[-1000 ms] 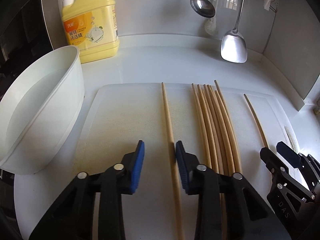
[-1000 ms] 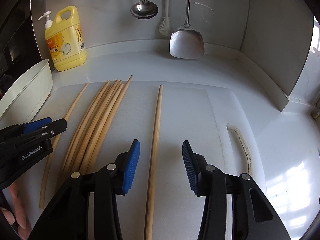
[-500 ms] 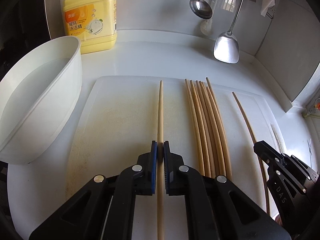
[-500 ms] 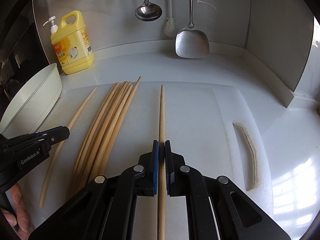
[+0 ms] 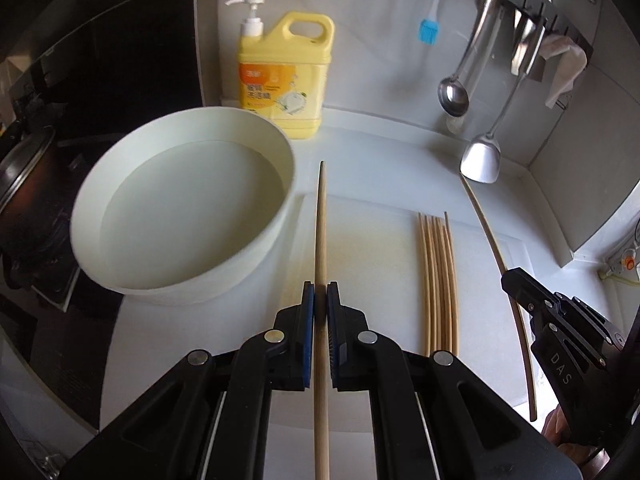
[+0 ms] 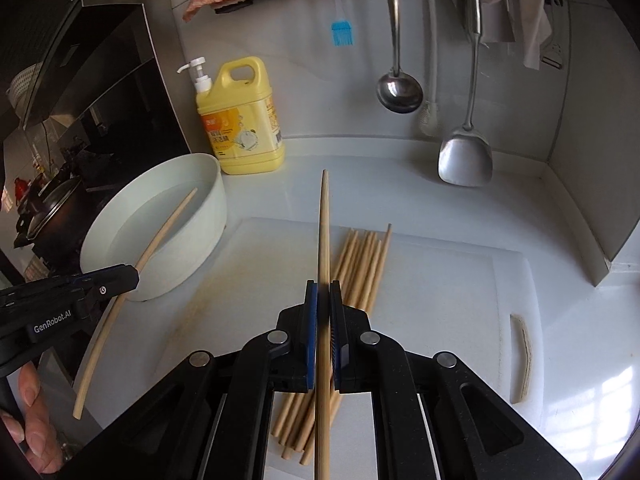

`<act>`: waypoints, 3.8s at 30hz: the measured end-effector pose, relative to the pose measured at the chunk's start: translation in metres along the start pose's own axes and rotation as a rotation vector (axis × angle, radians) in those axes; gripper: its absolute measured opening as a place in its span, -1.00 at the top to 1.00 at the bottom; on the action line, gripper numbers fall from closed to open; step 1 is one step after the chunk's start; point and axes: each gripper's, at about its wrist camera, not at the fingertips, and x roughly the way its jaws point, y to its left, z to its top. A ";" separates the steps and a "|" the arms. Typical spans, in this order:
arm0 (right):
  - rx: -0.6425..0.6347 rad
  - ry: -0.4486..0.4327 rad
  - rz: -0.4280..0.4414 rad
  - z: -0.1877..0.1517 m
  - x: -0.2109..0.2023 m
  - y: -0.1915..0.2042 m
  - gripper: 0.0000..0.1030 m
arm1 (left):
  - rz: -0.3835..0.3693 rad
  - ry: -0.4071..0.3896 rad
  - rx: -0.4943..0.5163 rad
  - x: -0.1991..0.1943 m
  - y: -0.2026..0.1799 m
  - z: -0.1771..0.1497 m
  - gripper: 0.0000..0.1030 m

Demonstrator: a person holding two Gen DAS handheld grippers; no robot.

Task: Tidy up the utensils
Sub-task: 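Carry the held chopsticks over the water basin with both tools, then open both tools to drop the chopsticks into the water, then move both open tools back over the chopsticks on the cutting board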

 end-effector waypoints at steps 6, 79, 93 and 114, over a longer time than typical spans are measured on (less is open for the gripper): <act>-0.062 -0.013 0.090 0.037 0.007 0.064 0.88 | 0.073 -0.050 -0.062 -0.026 0.066 0.018 0.87; 0.063 0.137 0.034 0.074 0.118 0.166 -0.08 | 0.105 0.040 -0.052 0.052 0.186 0.081 -0.70; 0.155 0.118 -0.096 0.006 0.038 0.049 -0.18 | 0.011 0.029 0.025 0.021 0.080 0.039 -0.77; 0.156 0.159 -0.128 -0.042 0.066 -0.045 -0.19 | 0.055 0.046 0.029 0.034 -0.004 -0.010 -0.77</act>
